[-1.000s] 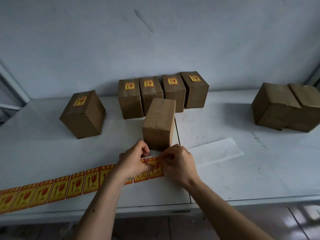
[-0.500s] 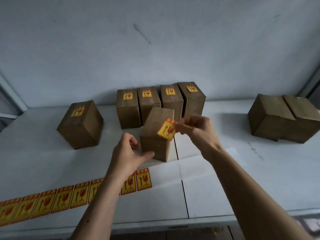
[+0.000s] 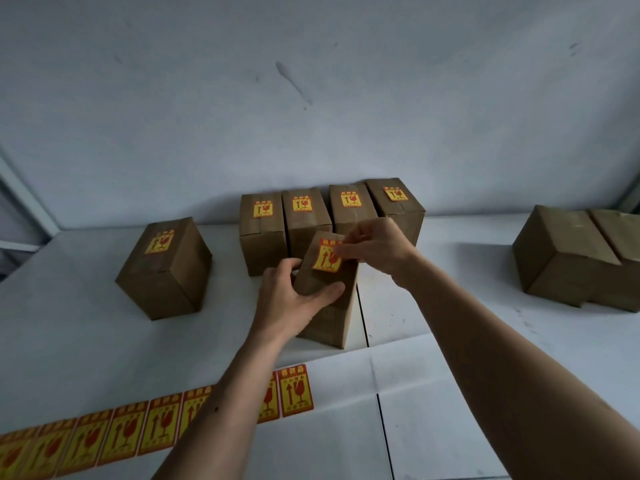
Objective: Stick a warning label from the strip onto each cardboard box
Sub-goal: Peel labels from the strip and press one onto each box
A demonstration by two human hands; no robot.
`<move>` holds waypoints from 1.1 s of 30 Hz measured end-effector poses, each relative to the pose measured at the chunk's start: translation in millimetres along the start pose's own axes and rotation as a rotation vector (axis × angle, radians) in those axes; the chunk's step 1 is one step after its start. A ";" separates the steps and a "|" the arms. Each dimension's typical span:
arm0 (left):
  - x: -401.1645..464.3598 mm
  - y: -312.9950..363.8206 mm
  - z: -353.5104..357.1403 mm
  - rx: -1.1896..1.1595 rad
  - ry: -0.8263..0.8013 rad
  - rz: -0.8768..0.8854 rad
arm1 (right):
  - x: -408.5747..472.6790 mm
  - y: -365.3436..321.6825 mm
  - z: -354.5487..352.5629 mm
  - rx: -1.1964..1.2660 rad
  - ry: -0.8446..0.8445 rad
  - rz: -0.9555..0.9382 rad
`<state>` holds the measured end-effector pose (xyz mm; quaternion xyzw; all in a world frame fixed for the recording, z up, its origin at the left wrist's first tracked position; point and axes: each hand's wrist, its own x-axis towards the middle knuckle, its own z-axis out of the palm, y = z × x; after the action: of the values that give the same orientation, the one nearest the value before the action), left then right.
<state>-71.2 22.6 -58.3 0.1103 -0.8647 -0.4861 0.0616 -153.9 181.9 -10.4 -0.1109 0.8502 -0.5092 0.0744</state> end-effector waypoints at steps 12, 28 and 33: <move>3.4 -2.7 0.7 -0.054 -0.029 -0.054 | -3.8 1.7 6.9 -0.107 0.064 -0.078; 19.1 -1.3 11.7 -0.102 -0.006 -0.152 | 4.0 6.0 34.2 -0.260 0.337 0.025; 19.2 -2.2 11.8 -0.144 -0.011 -0.177 | 0.9 11.8 40.2 -0.138 0.382 0.101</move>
<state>-92.1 26.4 -66.3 0.1788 -0.8147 -0.5512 0.0214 -146.4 152.9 -39.7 0.0256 0.8862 -0.4572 -0.0703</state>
